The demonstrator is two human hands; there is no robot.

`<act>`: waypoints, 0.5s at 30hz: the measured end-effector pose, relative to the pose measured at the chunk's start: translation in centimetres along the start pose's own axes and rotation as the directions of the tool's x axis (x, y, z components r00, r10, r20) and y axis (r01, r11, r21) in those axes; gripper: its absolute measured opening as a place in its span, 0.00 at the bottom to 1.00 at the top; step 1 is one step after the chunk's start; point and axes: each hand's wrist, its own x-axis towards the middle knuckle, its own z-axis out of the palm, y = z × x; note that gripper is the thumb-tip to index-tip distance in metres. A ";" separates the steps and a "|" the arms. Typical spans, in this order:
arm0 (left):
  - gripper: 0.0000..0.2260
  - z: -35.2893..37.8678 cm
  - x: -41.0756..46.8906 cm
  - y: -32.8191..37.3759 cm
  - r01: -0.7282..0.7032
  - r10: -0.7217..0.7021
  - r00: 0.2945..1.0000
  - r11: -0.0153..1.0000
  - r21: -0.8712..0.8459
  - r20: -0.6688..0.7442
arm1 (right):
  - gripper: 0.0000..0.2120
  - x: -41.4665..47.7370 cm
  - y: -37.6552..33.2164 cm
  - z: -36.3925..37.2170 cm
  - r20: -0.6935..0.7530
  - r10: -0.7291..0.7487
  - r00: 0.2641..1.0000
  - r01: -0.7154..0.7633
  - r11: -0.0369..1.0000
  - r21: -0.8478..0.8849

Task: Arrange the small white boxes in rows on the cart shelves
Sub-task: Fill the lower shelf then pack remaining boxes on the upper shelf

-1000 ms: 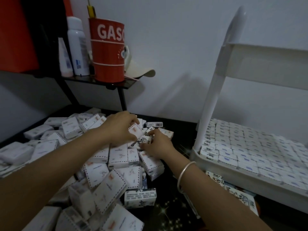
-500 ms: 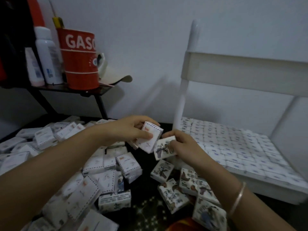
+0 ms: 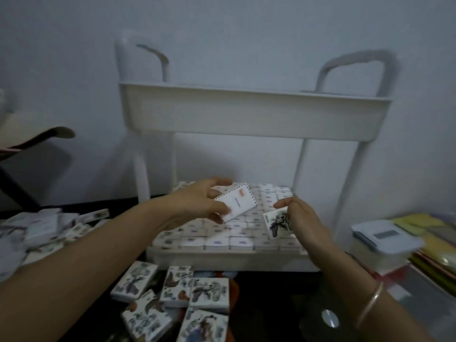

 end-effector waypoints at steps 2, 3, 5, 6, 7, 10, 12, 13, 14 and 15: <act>0.24 1.0 1.9 0.0 0.016 -0.016 0.999 1.000 0.000 -0.048 | 0.14 0.8 0.8 -1.3 -0.008 0.032 0.999 -0.032 0.999 -0.013; 0.23 1.5 2.7 -0.1 0.024 -0.024 0.997 1.000 -0.001 -0.068 | 0.13 1.1 1.1 -1.6 -0.005 0.037 0.999 -0.037 0.999 -0.027; 0.22 2.3 4.3 -0.4 0.024 -0.027 0.997 0.999 -0.039 -0.076 | 0.14 1.7 1.4 -1.9 -0.019 0.015 1.000 -0.016 0.997 -0.074; 0.21 2.6 5.1 -0.6 0.021 -0.026 0.997 0.997 -0.075 -0.067 | 0.17 2.1 1.5 -1.9 -0.032 -0.004 0.999 0.001 0.995 -0.102; 0.19 2.9 5.9 -0.7 0.018 -0.025 0.998 0.994 -0.107 -0.060 | 0.19 2.5 1.5 -1.7 -0.044 -0.019 0.999 0.013 0.991 -0.133; 0.14 3.4 8.6 -0.8 0.011 -0.021 0.997 0.992 -0.128 -0.078 | 0.19 4.0 1.2 -1.2 -0.084 -0.031 0.996 0.004 0.950 -0.311; 0.11 3.4 10.6 -1.0 -0.017 0.007 0.992 0.997 -0.076 -0.128 | 0.14 5.7 0.8 -0.6 -0.122 -0.037 0.992 -0.026 0.880 -0.474; 0.09 3.3 11.6 -1.1 -0.044 0.039 0.987 0.999 -0.028 -0.159 | 0.11 6.7 0.6 -0.3 -0.142 -0.031 0.989 -0.050 0.843 -0.535; 0.08 3.2 12.7 -1.1 -0.078 0.083 0.978 0.996 0.035 -0.189 | 0.09 7.7 0.4 0.1 -0.156 -0.013 0.988 -0.081 0.807 -0.585; 0.08 3.2 13.7 -1.2 -0.111 0.133 0.967 0.988 0.110 -0.216 | 0.09 8.7 0.1 0.4 -0.167 0.001 0.986 -0.107 0.773 -0.625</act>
